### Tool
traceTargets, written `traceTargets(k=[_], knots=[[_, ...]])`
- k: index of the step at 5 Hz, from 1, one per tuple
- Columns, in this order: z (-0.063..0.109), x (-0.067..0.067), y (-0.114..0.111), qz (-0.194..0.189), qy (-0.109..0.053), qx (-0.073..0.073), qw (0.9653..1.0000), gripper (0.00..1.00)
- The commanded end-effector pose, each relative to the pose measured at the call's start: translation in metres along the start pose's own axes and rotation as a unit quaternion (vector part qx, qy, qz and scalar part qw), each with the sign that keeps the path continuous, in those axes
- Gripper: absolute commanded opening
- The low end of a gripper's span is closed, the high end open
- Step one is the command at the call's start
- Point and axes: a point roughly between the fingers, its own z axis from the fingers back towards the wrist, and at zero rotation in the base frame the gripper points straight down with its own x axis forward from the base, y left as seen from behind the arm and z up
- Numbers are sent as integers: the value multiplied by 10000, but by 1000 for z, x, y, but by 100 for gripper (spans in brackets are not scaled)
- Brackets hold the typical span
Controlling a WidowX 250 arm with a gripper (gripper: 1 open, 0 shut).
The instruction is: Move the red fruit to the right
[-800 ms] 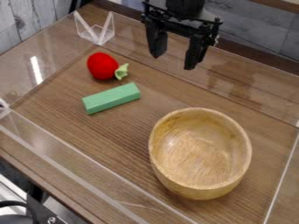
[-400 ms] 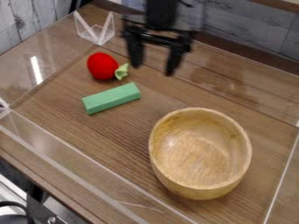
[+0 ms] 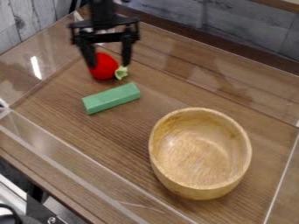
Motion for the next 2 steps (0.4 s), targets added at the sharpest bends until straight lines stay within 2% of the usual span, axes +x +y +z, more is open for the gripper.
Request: traceTargets(k=[1, 2], knots=[[23, 26, -2, 750, -510, -314, 9954, 100], [26, 36, -1, 1192, -630, -437, 9899, 100]])
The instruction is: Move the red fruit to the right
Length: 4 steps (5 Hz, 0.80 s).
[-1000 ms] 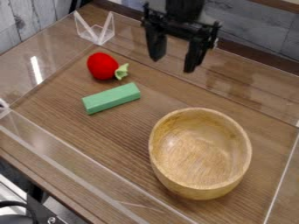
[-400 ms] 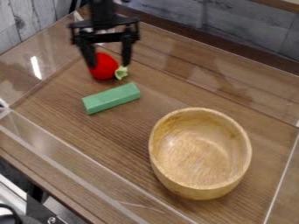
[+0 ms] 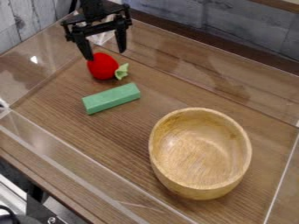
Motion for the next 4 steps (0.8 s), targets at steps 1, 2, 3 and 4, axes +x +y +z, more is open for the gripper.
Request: traceTargets(k=[1, 2, 3, 4], knots=[[9, 17, -8, 146, -395, -197, 9989, 100], [-1, 21, -13, 259, -469, -291, 9981, 100], [-16, 27, -13, 367, -531, -384, 9972, 100], [-27, 32, -12, 405, -604, -502, 9961, 100]])
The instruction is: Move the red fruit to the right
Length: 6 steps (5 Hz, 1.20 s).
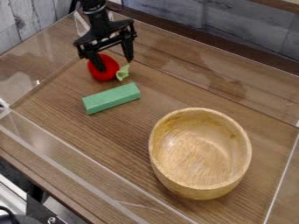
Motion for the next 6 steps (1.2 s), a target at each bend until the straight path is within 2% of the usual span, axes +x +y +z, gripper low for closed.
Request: traceTargets(k=[1, 2, 4, 6], knots=[[17, 11, -14, 39, -274, -160, 9995, 100], [23, 12, -25, 76, -375, -217, 9990, 100], [32, 30, -11, -146, -350, -299, 9988, 100], [37, 12, -15, 115, -437, -357, 9983, 100]])
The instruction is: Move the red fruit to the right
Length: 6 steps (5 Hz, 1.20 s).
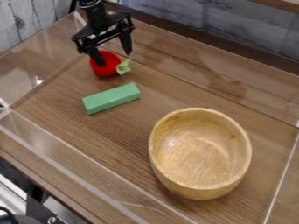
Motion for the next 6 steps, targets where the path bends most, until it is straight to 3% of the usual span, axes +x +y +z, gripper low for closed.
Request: traceTargets(k=[1, 2, 4, 5, 6], knots=[[25, 3, -16, -84, -409, -235, 9989, 100], [24, 2, -21, -79, -487, -290, 9984, 100], [39, 16, -4, 620, -733, -312, 9949, 100], [37, 16, -5, 391, -731, -271, 9962, 0], [45, 3, -25, 300, -652, -390, 9967, 0]])
